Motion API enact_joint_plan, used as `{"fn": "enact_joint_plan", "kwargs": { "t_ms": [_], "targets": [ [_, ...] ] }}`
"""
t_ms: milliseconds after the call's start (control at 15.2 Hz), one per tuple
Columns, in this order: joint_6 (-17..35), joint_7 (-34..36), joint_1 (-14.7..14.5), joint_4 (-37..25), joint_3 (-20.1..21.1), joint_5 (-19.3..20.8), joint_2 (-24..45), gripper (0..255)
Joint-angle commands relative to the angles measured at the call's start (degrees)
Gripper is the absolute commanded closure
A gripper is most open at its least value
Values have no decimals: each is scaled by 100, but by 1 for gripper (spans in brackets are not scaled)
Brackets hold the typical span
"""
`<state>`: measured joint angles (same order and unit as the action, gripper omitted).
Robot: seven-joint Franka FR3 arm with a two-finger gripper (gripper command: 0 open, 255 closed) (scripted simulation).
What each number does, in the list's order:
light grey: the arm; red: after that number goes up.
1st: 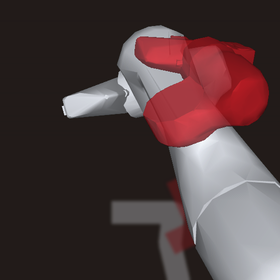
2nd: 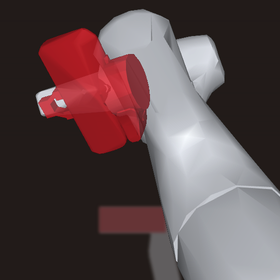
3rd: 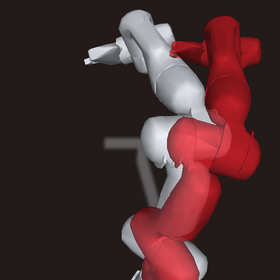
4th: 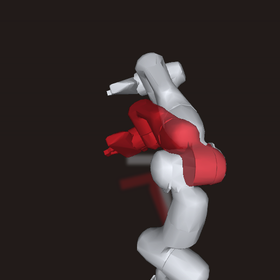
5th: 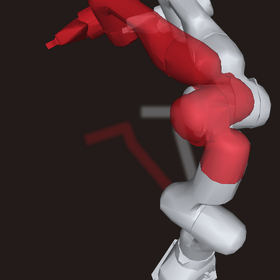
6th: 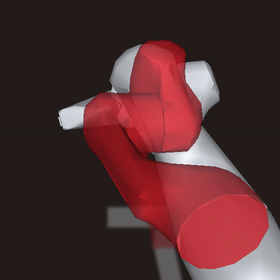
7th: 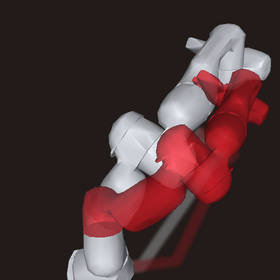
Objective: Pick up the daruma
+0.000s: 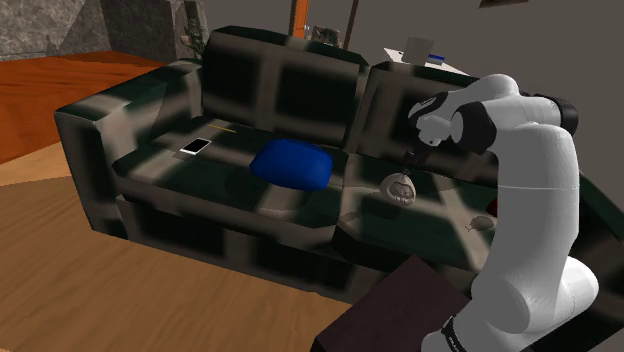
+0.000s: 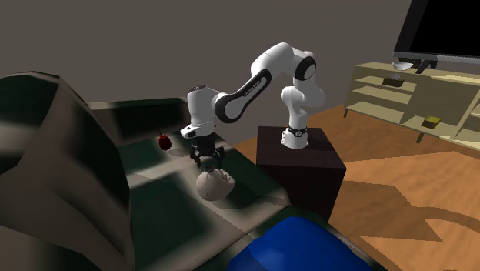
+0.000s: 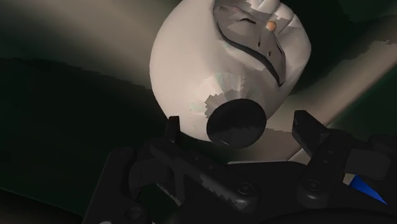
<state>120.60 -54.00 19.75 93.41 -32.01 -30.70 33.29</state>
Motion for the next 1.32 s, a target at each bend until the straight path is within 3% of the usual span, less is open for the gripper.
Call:
{"fn": "enact_joint_plan", "kwargs": {
  "t_ms": [0, 66, 660, 1254],
  "targets": [
    [50, -11, -3, 26, 15, -21, 25, 0],
    [57, -17, -4, 40, 13, -21, 18, 255],
    [50, -11, -3, 25, 14, -22, 26, 255],
    [-436, 199, -68, -209, -128, 221, -284, 255]
  ]
}}
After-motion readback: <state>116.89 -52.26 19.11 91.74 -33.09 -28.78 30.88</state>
